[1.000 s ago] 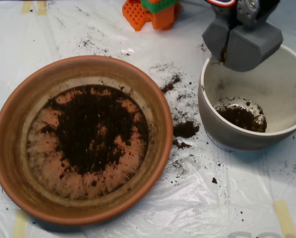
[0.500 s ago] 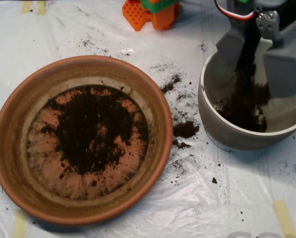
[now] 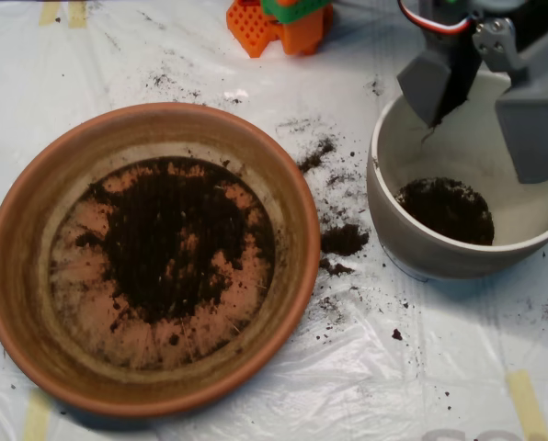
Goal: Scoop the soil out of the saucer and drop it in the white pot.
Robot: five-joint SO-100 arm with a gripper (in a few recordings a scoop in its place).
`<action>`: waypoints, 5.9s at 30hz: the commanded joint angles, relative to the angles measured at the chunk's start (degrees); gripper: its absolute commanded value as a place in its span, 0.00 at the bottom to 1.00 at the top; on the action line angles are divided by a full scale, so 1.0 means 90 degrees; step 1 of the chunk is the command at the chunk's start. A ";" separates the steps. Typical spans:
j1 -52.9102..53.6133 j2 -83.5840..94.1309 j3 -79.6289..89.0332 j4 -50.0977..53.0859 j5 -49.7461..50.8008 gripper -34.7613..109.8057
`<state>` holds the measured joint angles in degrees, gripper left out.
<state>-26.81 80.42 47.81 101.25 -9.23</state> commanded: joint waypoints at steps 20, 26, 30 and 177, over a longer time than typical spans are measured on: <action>0.2109 0.0908 -0.1318 -0.0010 0.0967 0.49; 0.3086 0.1016 -0.1250 0.0205 0.0820 0.49; 0.3828 0.1172 -0.0693 0.0146 0.0781 0.49; -0.0039 -0.0322 -0.1445 0.0137 0.0342 0.39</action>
<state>-26.72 75.23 39.38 101.51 -5.62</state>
